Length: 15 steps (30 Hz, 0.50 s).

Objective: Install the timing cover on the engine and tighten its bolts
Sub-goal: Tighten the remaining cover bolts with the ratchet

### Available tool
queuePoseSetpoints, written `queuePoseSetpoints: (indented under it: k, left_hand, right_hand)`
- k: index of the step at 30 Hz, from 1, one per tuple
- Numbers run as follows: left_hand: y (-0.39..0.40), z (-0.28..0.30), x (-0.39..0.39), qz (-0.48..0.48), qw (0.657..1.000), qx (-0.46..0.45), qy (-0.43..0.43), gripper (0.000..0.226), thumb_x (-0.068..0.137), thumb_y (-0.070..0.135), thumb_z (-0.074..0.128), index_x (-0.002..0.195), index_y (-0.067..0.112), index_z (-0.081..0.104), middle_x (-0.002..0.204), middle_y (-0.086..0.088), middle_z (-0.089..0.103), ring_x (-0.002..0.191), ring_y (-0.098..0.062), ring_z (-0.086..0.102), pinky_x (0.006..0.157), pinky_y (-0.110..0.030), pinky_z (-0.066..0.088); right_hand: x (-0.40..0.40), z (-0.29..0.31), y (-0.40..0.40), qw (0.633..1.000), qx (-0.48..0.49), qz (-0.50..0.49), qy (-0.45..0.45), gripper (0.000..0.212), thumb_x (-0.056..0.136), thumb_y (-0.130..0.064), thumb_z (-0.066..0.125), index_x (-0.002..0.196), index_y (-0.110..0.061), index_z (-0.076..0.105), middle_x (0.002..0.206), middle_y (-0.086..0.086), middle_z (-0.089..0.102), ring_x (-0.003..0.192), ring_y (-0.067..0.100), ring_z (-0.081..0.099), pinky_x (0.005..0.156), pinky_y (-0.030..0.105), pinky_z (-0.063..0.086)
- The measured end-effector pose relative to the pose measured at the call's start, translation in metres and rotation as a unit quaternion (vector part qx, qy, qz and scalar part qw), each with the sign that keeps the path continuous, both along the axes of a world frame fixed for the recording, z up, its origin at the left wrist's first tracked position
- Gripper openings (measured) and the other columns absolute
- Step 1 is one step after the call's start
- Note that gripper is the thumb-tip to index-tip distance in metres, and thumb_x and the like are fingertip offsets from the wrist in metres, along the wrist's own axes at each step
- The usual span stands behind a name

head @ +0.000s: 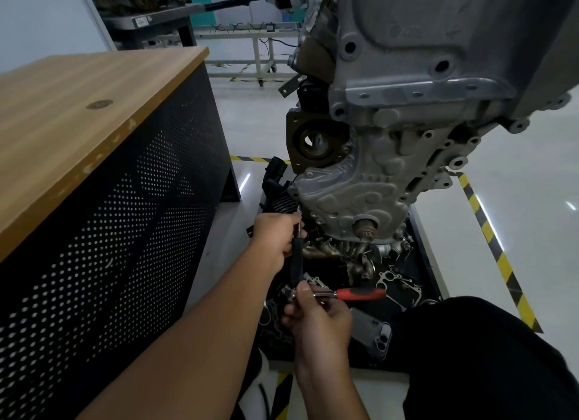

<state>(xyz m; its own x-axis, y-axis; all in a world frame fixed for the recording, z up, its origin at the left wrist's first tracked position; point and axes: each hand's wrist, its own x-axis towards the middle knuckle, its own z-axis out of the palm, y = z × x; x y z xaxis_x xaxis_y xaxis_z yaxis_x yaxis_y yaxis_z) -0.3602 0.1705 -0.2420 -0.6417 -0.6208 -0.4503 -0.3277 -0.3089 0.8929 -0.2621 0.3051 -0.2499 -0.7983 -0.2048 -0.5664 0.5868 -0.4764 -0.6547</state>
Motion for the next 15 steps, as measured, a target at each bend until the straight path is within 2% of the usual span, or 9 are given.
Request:
queuePoseSetpoints:
  k: [2, 5, 8, 10, 12, 13, 15]
  left_hand:
    - [-0.001, 0.0, -0.008, -0.002, 1.0, 0.009, -0.012, 0.02, 0.094, 0.025, 0.066, 0.087, 0.006, 0.07, 0.058, -0.005, 0.069, 0.031, -0.005, 0.041, 0.031, -0.015, 0.023]
    - [-0.007, 0.002, -0.019, 0.017, 1.0, 0.02, -0.002, 0.017, 0.094, 0.023, 0.065, 0.09, 0.007, 0.068, 0.056, -0.006, 0.068, 0.028, -0.006, 0.037, 0.031, -0.014, 0.022]
    - [-0.008, 0.007, -0.028, 0.034, 0.999, 0.017, 0.006, 0.01, 0.091, 0.015, 0.066, 0.086, 0.006, 0.067, 0.049, -0.008, 0.062, 0.028, -0.008, 0.036, 0.03, -0.016, 0.02]
    - [-0.008, 0.009, -0.032, 0.053, 0.998, 0.017, 0.004, 0.007, 0.088, 0.009, 0.067, 0.082, 0.006, 0.065, 0.046, -0.006, 0.06, 0.029, -0.01, 0.04, 0.03, -0.015, 0.02]
    - [-0.009, 0.008, -0.036, 0.063, 0.998, 0.028, 0.005, 0.003, 0.086, 0.007, 0.067, 0.084, 0.004, 0.066, 0.047, -0.006, 0.06, 0.031, -0.011, 0.046, 0.032, -0.015, 0.024]
    - [-0.009, 0.007, -0.036, 0.062, 0.997, 0.035, 0.007, 0.004, 0.086, 0.006, 0.066, 0.087, 0.003, 0.066, 0.049, -0.008, 0.06, 0.031, -0.012, 0.046, 0.033, -0.016, 0.026]
    - [-0.009, 0.006, -0.037, 0.062, 0.997, 0.044, 0.016, 0.007, 0.086, 0.004, 0.065, 0.092, 0.001, 0.065, 0.054, -0.01, 0.06, 0.03, -0.013, 0.043, 0.034, -0.016, 0.027]
  right_hand:
    - [-0.001, -0.003, 0.001, 0.999, 0.032, -0.001, 0.022, 0.007, 0.096, -0.005, 0.068, 0.1, 0.0, 0.064, 0.064, 0.003, 0.066, 0.05, 0.015, 0.06, 0.047, 0.028, 0.051]
    - [0.0, -0.004, -0.003, 1.0, 0.006, -0.003, -0.005, 0.007, 0.096, -0.005, 0.068, 0.1, -0.001, 0.064, 0.062, 0.003, 0.066, 0.049, 0.015, 0.059, 0.046, 0.029, 0.05]
    - [0.002, -0.002, -0.005, 0.99, -0.118, 0.016, -0.079, 0.009, 0.092, -0.008, 0.068, 0.097, -0.003, 0.063, 0.062, 0.008, 0.066, 0.045, 0.012, 0.055, 0.042, 0.024, 0.047]
    - [0.002, 0.001, -0.004, 0.959, -0.24, 0.047, -0.143, 0.018, 0.086, -0.015, 0.066, 0.099, -0.002, 0.062, 0.062, 0.011, 0.064, 0.045, 0.011, 0.053, 0.043, 0.021, 0.049]
    - [0.0, 0.001, -0.004, 0.935, -0.302, 0.058, -0.176, 0.022, 0.085, -0.017, 0.064, 0.096, 0.001, 0.062, 0.058, 0.012, 0.06, 0.044, 0.013, 0.054, 0.047, 0.022, 0.053]
    - [0.0, -0.001, -0.005, 0.934, -0.303, 0.057, -0.18, 0.021, 0.085, -0.018, 0.064, 0.093, 0.002, 0.062, 0.057, 0.011, 0.059, 0.044, 0.014, 0.054, 0.048, 0.023, 0.053]
    - [0.001, -0.004, -0.007, 0.955, -0.244, 0.048, -0.16, 0.019, 0.085, -0.017, 0.067, 0.091, 0.0, 0.062, 0.059, 0.01, 0.06, 0.047, 0.015, 0.056, 0.046, 0.024, 0.052]
